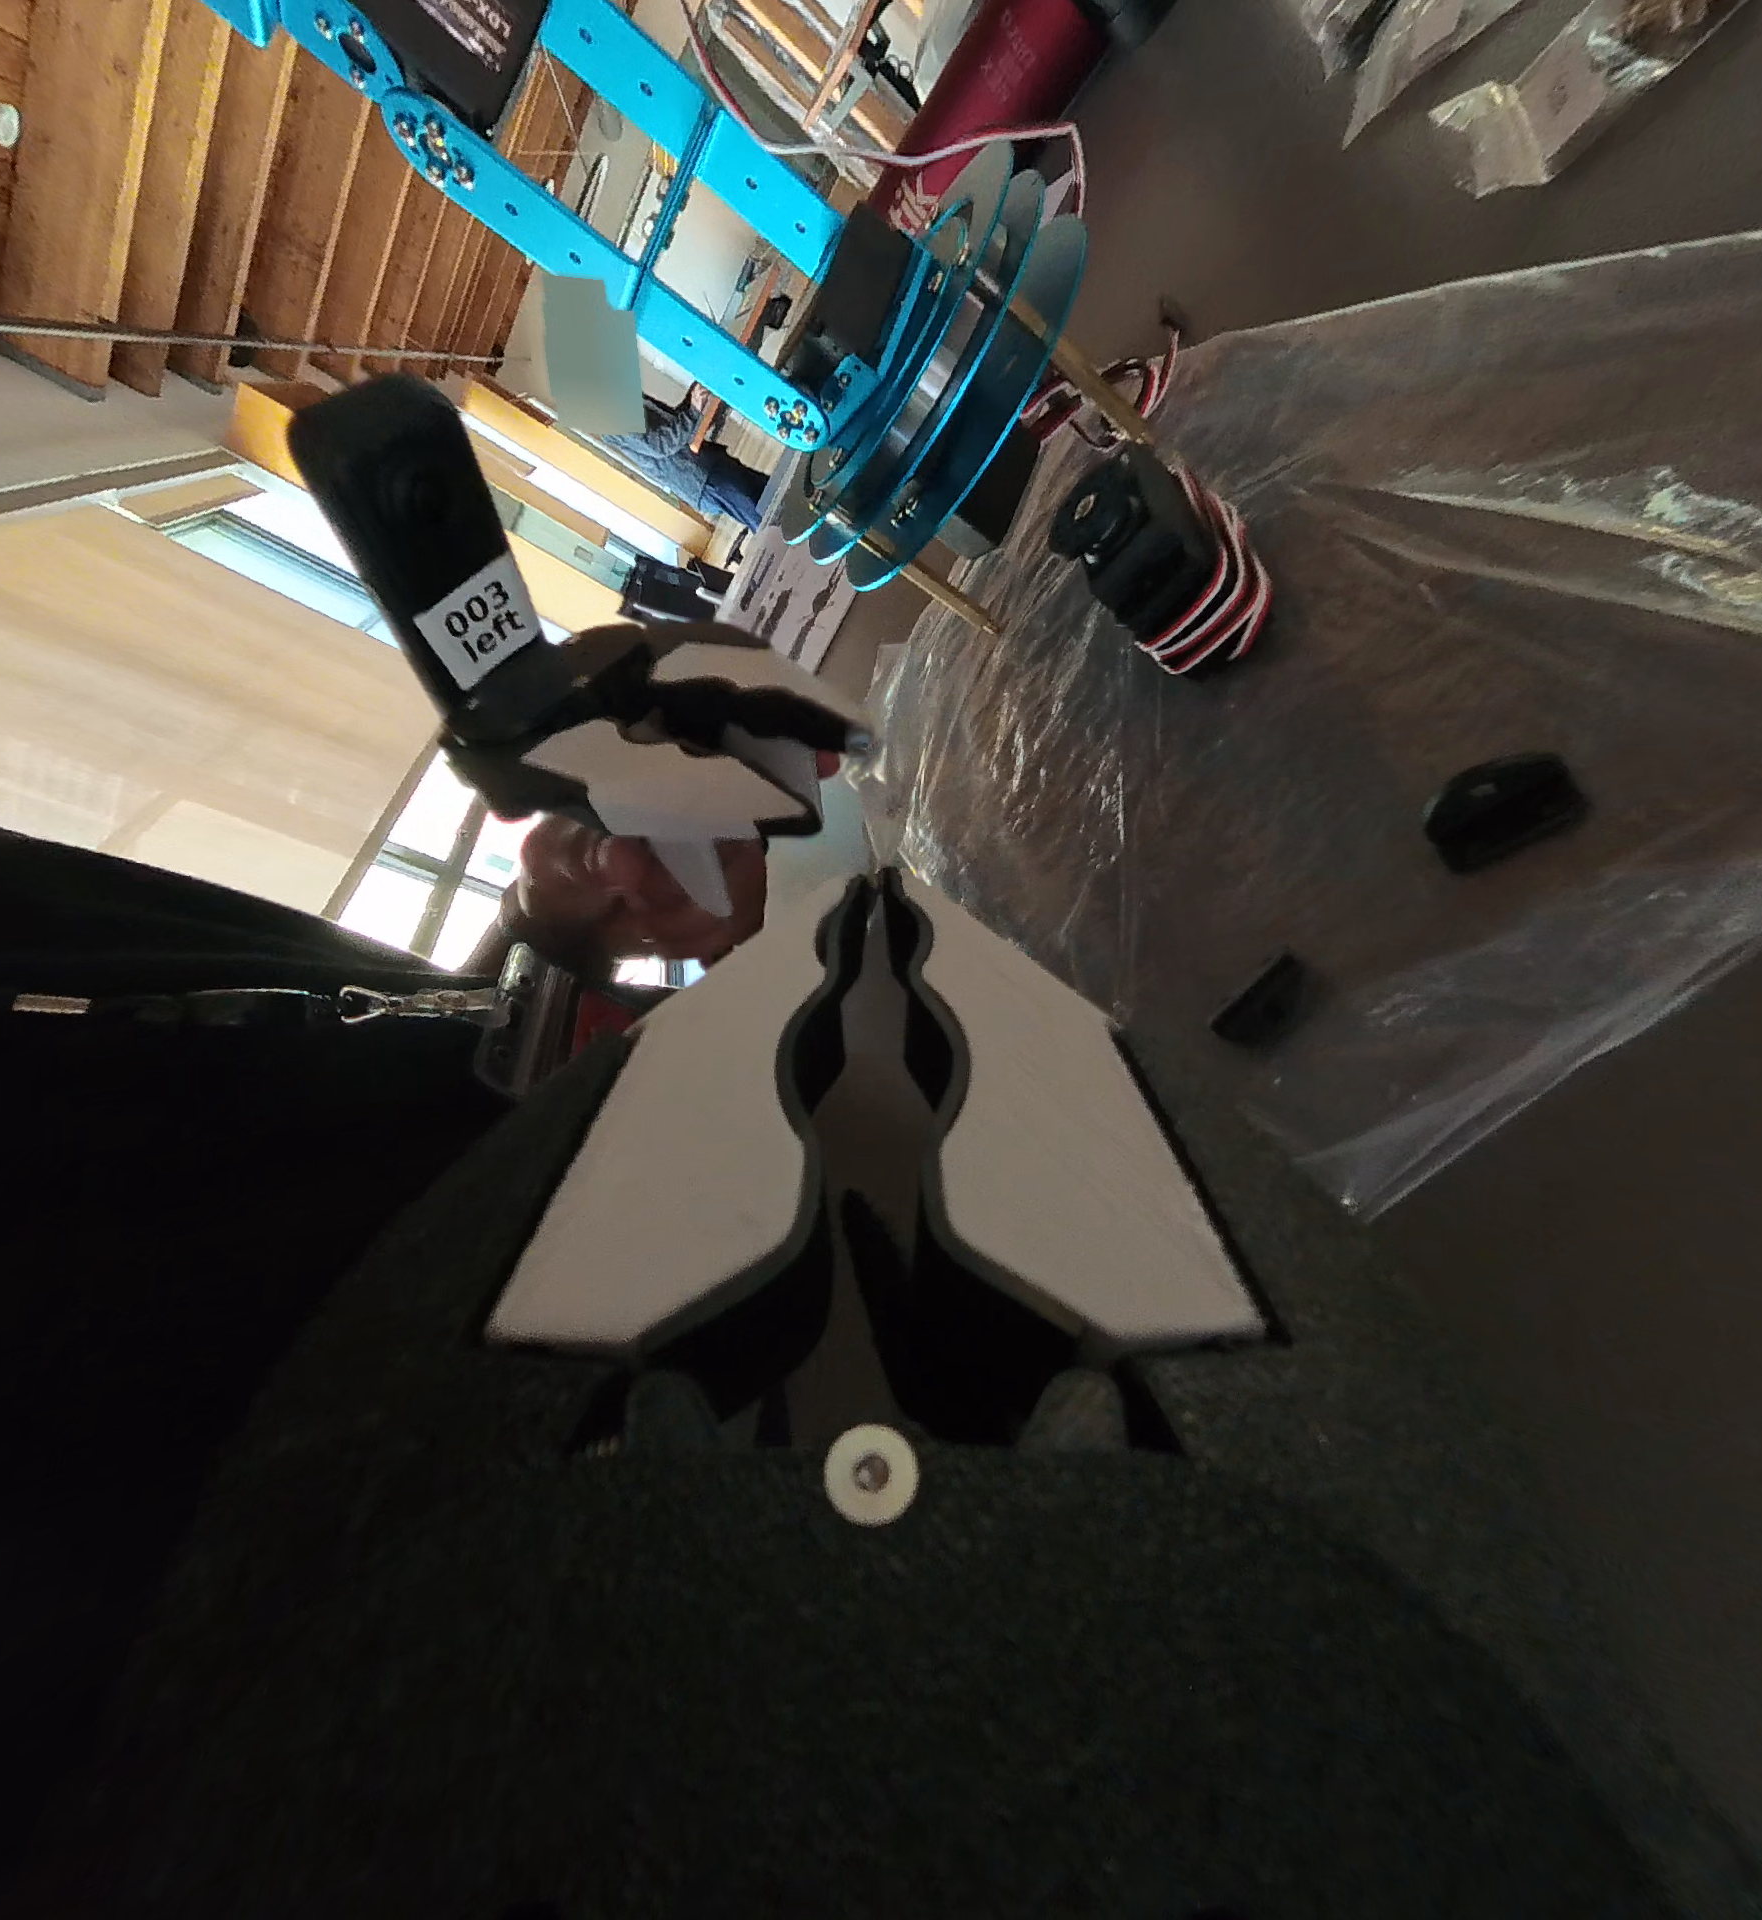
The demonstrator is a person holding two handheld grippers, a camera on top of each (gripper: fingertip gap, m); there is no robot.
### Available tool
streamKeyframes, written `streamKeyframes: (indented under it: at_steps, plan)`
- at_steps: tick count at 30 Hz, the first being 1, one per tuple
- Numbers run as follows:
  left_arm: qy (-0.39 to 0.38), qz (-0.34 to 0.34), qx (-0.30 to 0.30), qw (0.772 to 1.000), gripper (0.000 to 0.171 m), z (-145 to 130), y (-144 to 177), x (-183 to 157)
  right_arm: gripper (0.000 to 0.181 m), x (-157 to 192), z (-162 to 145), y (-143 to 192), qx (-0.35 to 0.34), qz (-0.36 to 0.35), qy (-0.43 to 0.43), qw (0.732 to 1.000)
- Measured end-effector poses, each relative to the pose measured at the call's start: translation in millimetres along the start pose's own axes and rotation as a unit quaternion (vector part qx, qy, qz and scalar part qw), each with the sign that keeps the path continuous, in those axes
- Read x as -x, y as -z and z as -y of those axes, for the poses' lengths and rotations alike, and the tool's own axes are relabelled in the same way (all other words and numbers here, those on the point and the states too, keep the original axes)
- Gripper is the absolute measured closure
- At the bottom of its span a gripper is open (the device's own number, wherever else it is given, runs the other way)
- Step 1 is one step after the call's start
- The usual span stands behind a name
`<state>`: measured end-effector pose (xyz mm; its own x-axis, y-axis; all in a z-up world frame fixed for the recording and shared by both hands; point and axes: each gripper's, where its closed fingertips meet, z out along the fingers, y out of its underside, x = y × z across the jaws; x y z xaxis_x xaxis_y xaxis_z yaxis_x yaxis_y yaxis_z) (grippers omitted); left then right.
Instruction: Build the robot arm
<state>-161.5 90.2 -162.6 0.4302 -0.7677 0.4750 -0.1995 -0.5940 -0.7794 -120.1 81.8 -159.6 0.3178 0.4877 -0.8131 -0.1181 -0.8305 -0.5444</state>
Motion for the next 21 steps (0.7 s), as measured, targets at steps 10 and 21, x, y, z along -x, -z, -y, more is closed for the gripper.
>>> streamKeyframes:
  at_steps: [10,21]
  plan:
    - [0.016,-0.012,-0.003,1.0,0.154,10,-15,-9,0.178,2,-2,4,0.019,0.015,0.015,1.0]
    - [0.088,-0.116,-0.043,0.988,0.171,19,-20,-27,0.178,-10,3,22,0.003,0.028,-0.002,1.0]
